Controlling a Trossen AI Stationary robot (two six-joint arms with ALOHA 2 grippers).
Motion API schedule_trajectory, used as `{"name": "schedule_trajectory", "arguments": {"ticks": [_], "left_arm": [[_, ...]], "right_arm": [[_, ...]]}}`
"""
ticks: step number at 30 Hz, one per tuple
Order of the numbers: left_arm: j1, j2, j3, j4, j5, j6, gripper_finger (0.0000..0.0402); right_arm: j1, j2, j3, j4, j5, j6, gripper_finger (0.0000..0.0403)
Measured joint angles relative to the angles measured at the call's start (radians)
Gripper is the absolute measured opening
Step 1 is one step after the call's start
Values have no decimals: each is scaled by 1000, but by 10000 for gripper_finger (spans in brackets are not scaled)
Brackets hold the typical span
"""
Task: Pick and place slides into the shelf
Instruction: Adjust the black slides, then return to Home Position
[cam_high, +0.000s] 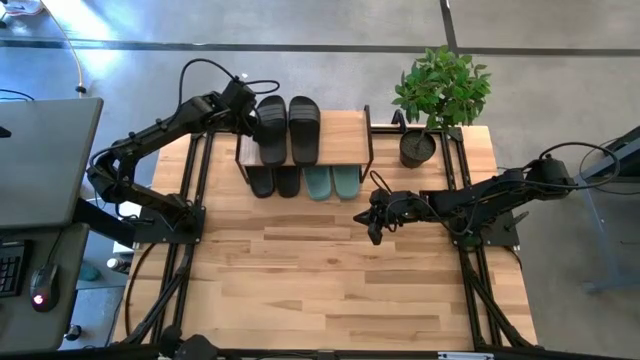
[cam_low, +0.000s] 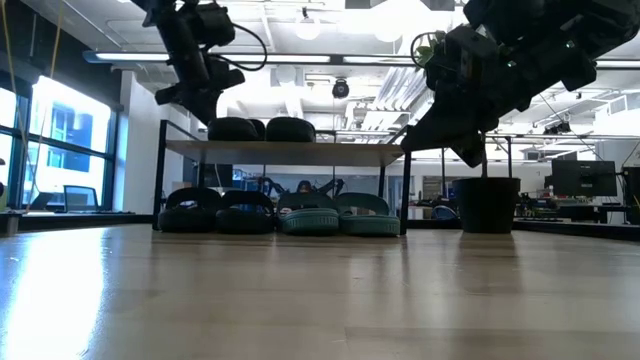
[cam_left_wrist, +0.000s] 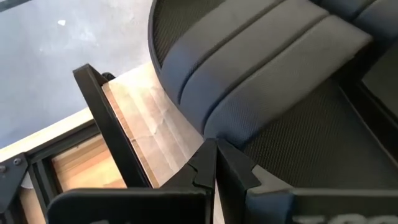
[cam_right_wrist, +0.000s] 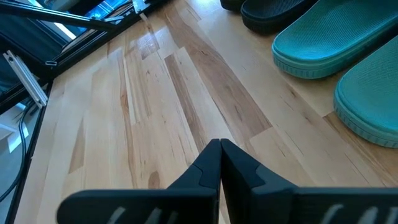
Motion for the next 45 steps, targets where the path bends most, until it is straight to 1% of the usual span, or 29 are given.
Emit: {"name": "schedule_trajectory", "arguments": {"ticks": [8, 12, 14, 17, 21, 23, 25, 28, 31, 33, 35, 37, 39, 42, 45], "left_arm": [[0, -12, -1, -10, 10, 0, 0], [-1, -69, -1, -10, 30, -1, 1], [-1, -111, -1, -9, 57, -9, 1], [-1, -177, -1, -9, 142, -19, 1], [-7, -263, -1, 13, 340, -35, 1], [-35, -305, -1, 47, 419, -44, 1], [-78, -347, -1, 107, 472, -61, 1], [-156, -400, -1, 238, 538, -92, 1], [-242, -434, -1, 401, 592, -133, 1], [-294, -449, -1, 497, 609, -147, 1], [-339, -460, 0, 560, 616, -147, 1], [-375, -470, 0, 569, 614, -141, 1], [-407, -484, -1, 560, 602, -115, 1], [-470, -521, -1, 547, 551, -69, 1], [-554, -574, -5, 520, 453, -13, 1]], "right_arm": [[0, 0, 0, 0, 0, 0, 0], [0, 0, 0, 0, 0, -5, 0], [0, 0, 0, 1, 0, -6, 0], [0, 0, 0, 10, 0, -15, 0], [-4, -32, 2, 24, -1, -24, 0], [-14, -73, 17, 8, -5, -38, 0], [-27, -126, 45, -12, -17, -66, 0], [-54, -222, 126, -120, -53, -135, 0], [-83, -317, 282, -348, -98, -240, 0], [-91, -360, 413, -514, -95, -307, 0], [-92, -391, 541, -658, -61, -363, 0], [-85, -415, 644, -751, -19, -404, 0], [-62, -448, 709, -811, 31, -426, 0], [2, -520, 722, -820, 120, -434, 0], [87, -612, 634, -782, 221, -404, 0]]}}
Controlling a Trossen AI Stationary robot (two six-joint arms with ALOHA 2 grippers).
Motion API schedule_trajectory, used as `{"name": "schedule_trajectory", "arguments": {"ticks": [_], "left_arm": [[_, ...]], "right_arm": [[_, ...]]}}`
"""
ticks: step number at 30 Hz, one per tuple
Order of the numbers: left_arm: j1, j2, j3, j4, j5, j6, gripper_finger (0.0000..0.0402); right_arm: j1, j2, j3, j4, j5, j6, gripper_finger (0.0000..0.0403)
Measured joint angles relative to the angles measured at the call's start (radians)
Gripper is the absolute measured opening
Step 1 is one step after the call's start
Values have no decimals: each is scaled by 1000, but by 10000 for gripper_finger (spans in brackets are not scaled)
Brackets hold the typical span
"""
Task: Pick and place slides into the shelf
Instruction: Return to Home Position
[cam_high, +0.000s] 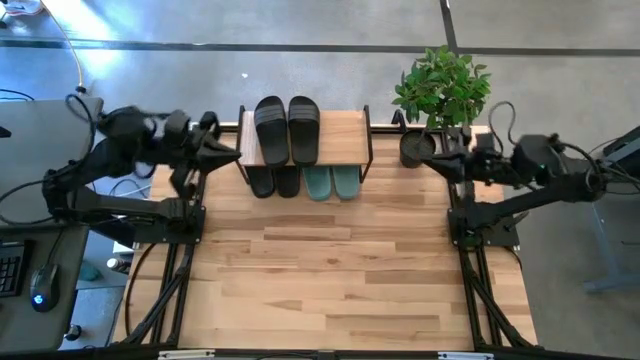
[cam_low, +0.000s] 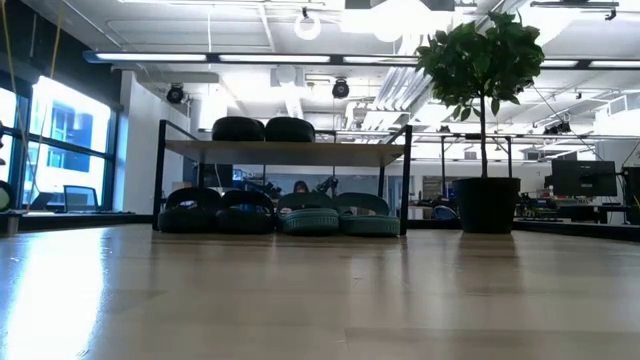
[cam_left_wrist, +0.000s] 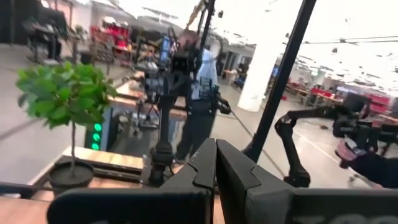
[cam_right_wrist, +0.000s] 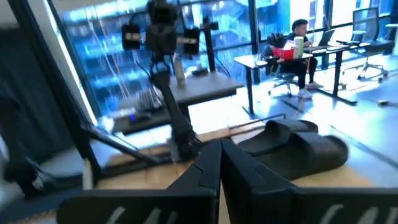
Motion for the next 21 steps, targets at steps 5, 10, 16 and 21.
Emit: {"name": "schedule_trajectory", "arguments": {"ticks": [5, 10, 16, 21], "left_arm": [[-171, -128, -120, 41, -219, 20, 1], [-300, -221, -335, 191, -380, -10, 1], [-340, -330, -464, 270, -428, 8, 0], [-340, -413, -510, 264, -387, 32, 0]], "right_arm": [[143, -130, -335, 403, 76, 40, 0], [168, -153, -568, 693, 126, 56, 0], [168, -246, -649, 746, 142, 71, 0], [168, -406, -687, 742, 136, 43, 0]]}}
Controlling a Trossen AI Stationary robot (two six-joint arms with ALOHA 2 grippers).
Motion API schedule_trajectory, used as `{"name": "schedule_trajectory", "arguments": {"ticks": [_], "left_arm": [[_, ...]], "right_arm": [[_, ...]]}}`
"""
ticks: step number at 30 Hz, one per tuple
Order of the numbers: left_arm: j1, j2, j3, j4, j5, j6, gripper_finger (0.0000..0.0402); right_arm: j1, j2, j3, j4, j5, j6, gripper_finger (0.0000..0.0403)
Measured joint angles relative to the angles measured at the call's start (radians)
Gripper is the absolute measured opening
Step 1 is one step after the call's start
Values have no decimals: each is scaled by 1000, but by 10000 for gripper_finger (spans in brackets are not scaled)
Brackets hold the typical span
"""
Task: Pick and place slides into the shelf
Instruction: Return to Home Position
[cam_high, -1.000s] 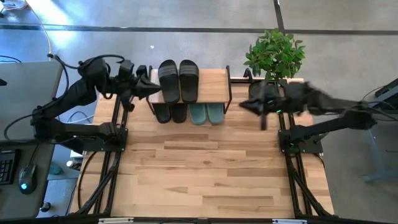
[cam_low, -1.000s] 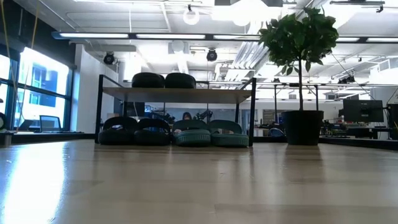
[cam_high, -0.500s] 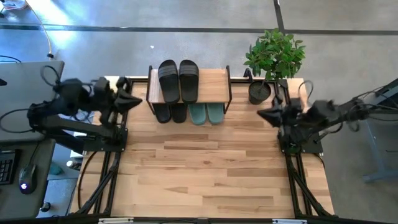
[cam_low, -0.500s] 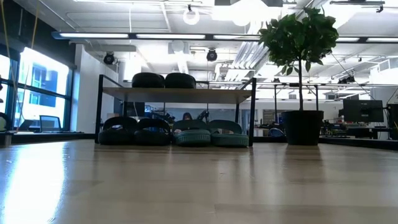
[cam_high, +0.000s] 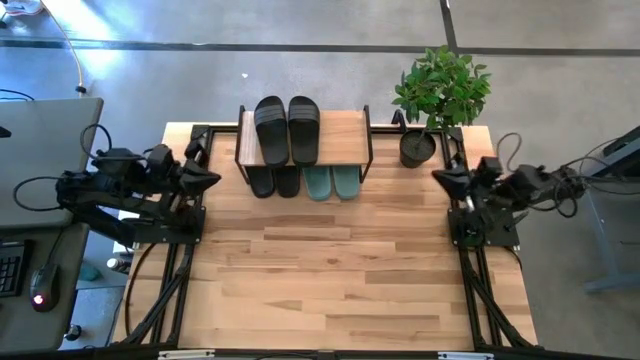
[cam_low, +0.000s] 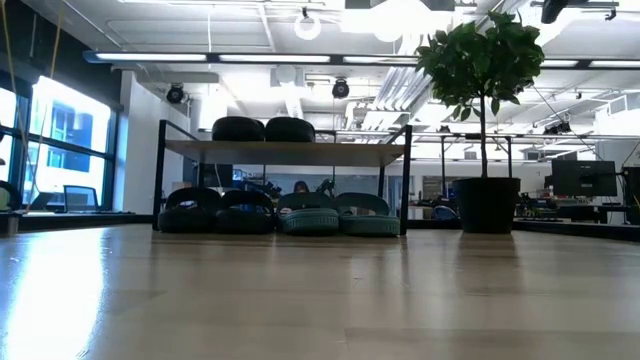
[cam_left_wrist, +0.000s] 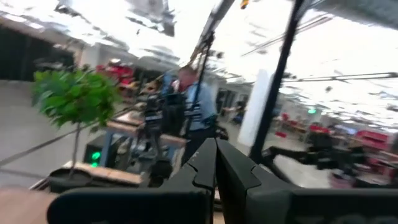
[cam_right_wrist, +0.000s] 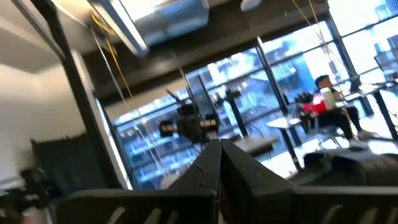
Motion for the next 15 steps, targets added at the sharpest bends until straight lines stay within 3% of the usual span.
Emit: {"name": "schedule_trajectory", "arguments": {"ticks": [7, 11, 15], "left_arm": [[0, -78, -47, 35, 104, 7, 0], [0, -70, -79, 147, 260, -9, 0], [0, -63, -105, 165, 313, -58, 0]], "right_arm": [[-53, -171, -62, 0, -136, 50, 0], [-93, -167, -97, 25, -270, 159, 0], [-105, -147, -132, 80, -351, 207, 0]]}}
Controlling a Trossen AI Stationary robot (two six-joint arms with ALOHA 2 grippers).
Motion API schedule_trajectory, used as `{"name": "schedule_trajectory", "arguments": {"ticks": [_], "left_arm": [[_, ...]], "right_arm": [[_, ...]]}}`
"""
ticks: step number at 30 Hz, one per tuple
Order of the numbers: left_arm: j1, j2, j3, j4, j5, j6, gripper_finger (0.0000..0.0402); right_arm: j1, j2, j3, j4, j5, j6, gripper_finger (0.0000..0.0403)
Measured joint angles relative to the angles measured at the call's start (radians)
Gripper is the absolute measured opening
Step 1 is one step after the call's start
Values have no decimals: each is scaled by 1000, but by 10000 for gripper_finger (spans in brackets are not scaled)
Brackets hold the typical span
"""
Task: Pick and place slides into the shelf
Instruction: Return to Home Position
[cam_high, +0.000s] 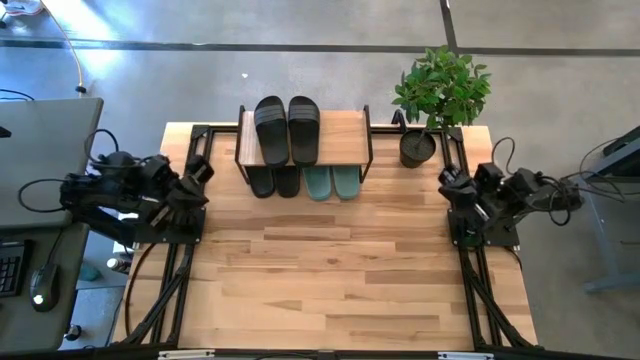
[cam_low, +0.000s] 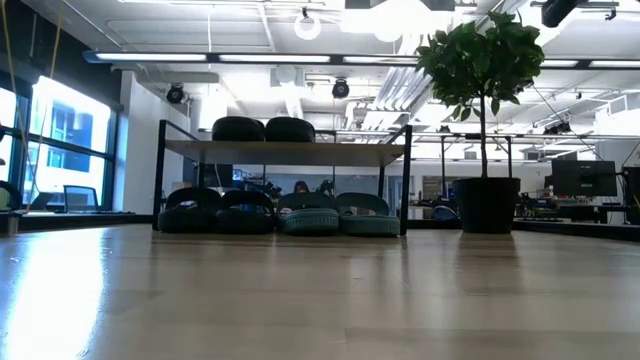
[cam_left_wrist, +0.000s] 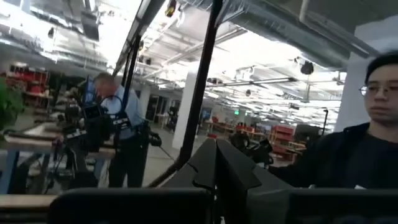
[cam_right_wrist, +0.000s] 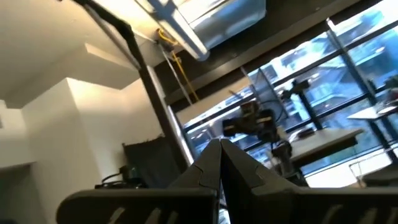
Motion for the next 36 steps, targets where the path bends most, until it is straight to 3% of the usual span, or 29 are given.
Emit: {"name": "schedule_trajectory", "arguments": {"ticks": [5, 11, 24, 36], "left_arm": [[0, 0, -73, 32, 5, -38, 0], [0, -11, -198, 202, 6, -40, 0], [0, -132, -348, 192, -42, -77, 0], [0, -141, -450, 194, -93, -157, 0]], "right_arm": [[0, 1, -117, 105, -12, 61, 0], [1, 0, -259, 327, 2, 89, 0], [1, 1, -264, 157, 3, 83, 0], [1, 1, -264, 29, 0, 122, 0]]}}
